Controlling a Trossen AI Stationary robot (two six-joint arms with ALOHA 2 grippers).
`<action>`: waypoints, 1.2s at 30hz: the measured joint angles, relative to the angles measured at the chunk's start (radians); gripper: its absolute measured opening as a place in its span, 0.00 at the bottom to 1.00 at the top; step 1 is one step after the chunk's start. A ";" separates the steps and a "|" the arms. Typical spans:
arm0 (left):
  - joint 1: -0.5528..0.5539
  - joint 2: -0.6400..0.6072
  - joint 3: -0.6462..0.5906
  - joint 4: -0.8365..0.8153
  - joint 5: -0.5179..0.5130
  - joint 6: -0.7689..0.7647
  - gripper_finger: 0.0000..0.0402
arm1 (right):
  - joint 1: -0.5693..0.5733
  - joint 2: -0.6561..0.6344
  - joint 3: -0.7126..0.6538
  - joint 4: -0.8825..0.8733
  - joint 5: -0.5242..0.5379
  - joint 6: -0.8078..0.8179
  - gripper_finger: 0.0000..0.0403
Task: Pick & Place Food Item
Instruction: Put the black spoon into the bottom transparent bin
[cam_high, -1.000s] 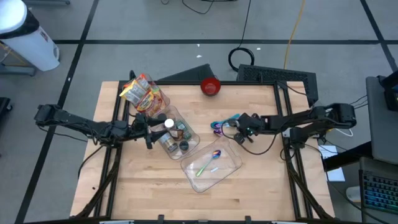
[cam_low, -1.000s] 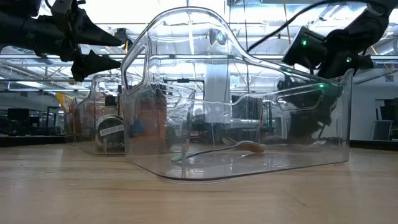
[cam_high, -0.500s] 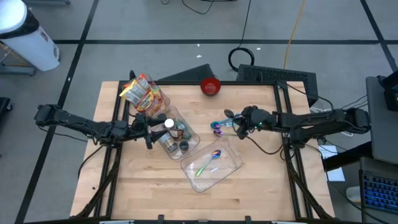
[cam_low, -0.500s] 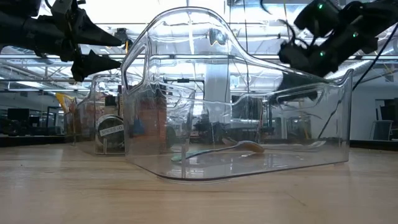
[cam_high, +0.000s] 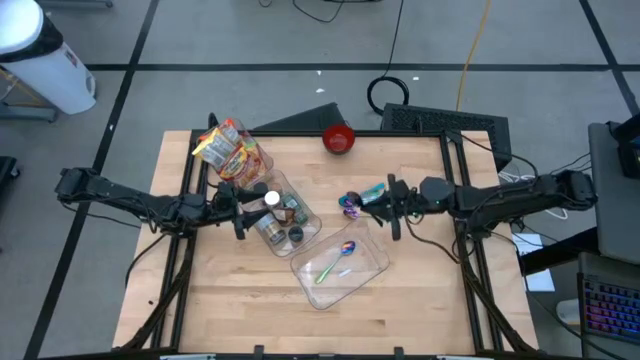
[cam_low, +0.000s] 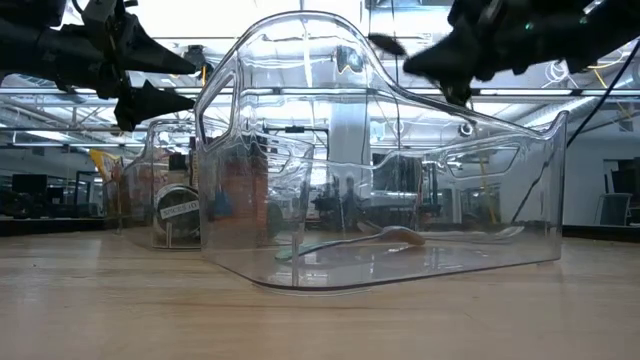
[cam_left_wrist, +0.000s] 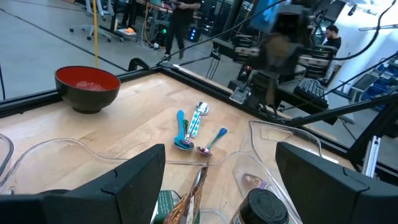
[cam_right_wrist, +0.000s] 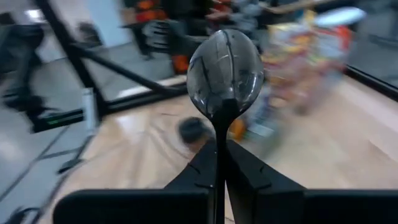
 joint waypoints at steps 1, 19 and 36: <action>0.000 0.000 0.000 0.000 0.000 0.000 0.78 | 0.015 0.003 0.000 0.018 -0.012 -0.012 0.01; 0.000 0.000 0.000 0.000 0.000 0.000 0.78 | 0.165 0.100 0.000 0.280 -0.338 -0.114 0.02; 0.000 0.000 0.000 0.000 0.000 0.000 0.78 | 0.202 0.393 0.075 0.568 -0.340 -0.043 0.02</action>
